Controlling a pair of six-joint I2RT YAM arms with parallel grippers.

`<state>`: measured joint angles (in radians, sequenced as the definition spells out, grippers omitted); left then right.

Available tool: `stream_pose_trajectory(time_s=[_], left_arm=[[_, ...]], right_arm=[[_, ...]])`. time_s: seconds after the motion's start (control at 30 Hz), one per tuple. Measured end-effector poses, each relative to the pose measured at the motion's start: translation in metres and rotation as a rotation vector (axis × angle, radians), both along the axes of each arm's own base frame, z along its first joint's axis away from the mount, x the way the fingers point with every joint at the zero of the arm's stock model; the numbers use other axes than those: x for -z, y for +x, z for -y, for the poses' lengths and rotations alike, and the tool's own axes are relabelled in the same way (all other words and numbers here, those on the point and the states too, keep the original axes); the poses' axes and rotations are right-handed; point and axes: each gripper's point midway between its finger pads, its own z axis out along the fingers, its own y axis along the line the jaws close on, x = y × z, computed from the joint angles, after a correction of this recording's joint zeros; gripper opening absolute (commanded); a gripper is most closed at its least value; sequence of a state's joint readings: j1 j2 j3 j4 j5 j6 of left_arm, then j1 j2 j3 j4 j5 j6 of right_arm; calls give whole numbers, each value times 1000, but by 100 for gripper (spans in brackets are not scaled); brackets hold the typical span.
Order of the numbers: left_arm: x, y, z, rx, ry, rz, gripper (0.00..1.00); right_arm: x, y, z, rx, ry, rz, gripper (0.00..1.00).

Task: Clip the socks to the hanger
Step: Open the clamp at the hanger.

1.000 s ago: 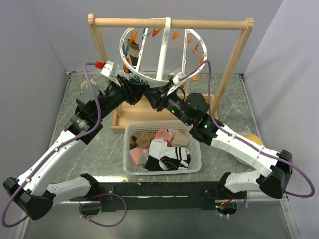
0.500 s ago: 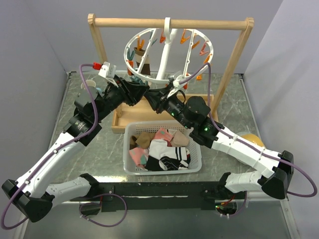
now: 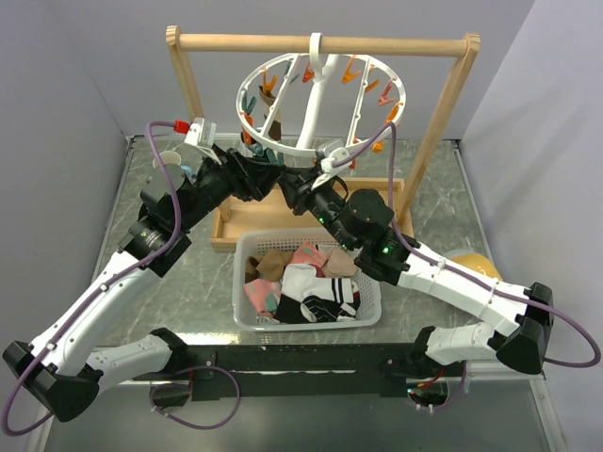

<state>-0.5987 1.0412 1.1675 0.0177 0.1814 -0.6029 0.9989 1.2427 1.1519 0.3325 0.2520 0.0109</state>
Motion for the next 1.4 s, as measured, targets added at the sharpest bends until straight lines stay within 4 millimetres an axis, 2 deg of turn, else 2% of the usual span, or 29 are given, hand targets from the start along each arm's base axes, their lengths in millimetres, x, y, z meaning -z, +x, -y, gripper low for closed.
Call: stream_pose_trajectory(time_s=[0.23, 0.57, 0.7, 0.87, 0.97, 1.4], left_arm=[[-11, -2, -1, -1, -17, 12, 70], [-30, -17, -9, 20, -22, 89, 69], [-27, -10, -8, 1, -6, 102, 68], [-15, 5, -5, -32, 24, 86, 67], [-11, 13, -4, -49, 41, 83, 60], [-21, 20, -6, -81, 38, 136, 57]], right_arm=[[3, 5, -2, 50, -26, 15, 0], [0, 8, -4, 67, -35, 24, 0], [-2, 8, -5, 67, -35, 25, 0], [1, 9, -7, 76, -46, 24, 0], [2, 9, -7, 79, -52, 26, 0], [1, 9, -6, 83, -52, 31, 0]])
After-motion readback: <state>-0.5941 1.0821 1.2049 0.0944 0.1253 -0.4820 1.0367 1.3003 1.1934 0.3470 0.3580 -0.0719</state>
